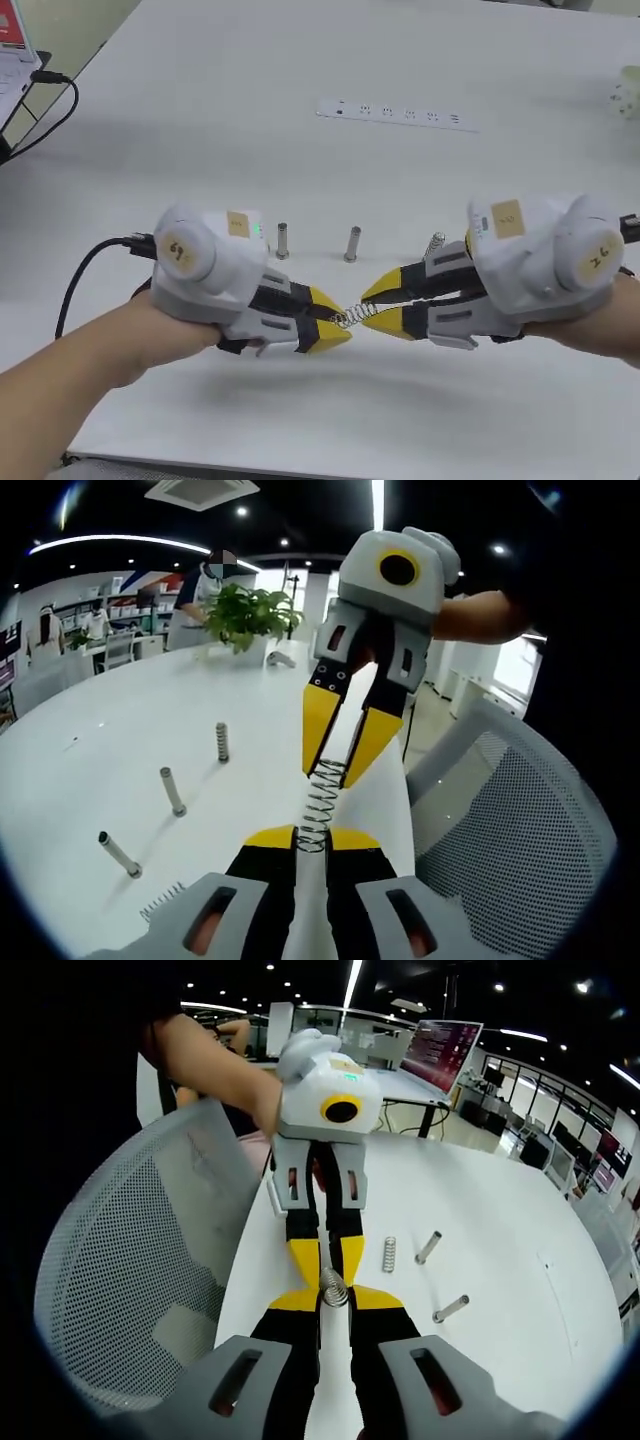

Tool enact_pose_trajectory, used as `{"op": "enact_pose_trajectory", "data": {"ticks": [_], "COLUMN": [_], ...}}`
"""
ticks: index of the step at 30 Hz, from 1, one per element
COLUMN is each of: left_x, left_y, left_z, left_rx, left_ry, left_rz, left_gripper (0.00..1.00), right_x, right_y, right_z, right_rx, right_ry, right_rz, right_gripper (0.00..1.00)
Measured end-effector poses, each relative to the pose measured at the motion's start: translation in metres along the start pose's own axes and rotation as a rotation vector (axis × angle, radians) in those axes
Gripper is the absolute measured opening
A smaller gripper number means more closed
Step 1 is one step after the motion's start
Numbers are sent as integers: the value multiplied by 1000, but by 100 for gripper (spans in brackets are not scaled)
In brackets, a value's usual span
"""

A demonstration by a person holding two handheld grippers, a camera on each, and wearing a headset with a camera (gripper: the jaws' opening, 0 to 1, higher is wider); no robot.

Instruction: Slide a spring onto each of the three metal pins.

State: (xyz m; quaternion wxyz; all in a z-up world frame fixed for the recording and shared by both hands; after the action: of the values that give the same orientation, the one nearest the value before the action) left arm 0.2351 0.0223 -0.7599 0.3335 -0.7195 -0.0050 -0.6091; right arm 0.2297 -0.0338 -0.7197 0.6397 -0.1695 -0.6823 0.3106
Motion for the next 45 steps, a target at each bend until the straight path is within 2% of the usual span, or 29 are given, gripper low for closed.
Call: {"op": "enact_pose_trajectory", "data": {"ticks": [6, 9, 14, 19, 24, 30, 37, 45], "left_x": [-2, -2, 1, 1, 5, 5, 8, 8], "left_y": [0, 0, 1, 1, 0, 1, 0, 0], "left_z": [-1, -2, -5, -6, -10, -11, -10, -12], "left_rx": [0, 0, -11, -14, -16, -17, -17, -17], "left_ry": [10, 12, 5, 5, -1, 5, -1, -7], "left_rz": [8, 7, 0, 1, -9, -4, -11, -11], "left_gripper": [2, 2, 2, 2, 2, 2, 2, 2], "right_x": [5, 9, 14, 16, 18, 17, 18, 19], "right_y": [3, 3, 3, 4, 3, 4, 2, 4], "right_z": [1, 1, -1, -1, -2, -2, -5, -3], "right_rx": [-2, -4, -12, -19, -29, -30, -54, -54], "right_ry": [-8, 3, 9, 7, 42, 42, 86, 103], "right_rz": [-23, -61, -94, -110, -172, -171, -226, -238], "right_gripper": [8, 8, 8, 8, 8, 8, 8, 8]}}
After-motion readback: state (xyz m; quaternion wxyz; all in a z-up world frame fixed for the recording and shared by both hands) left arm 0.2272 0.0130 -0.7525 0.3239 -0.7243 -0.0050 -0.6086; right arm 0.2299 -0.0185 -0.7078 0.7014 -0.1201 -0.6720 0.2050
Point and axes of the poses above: the centre of the closed fingertips' face, and the gripper's own axes: y roughly forward along the fingers, z roughly to its left, x roughly out of its top, the point moved 4 cm from there along -y, roughly backward along the fingers, and after that the axes turned 12 degrees about x, right-handed, at the moved point
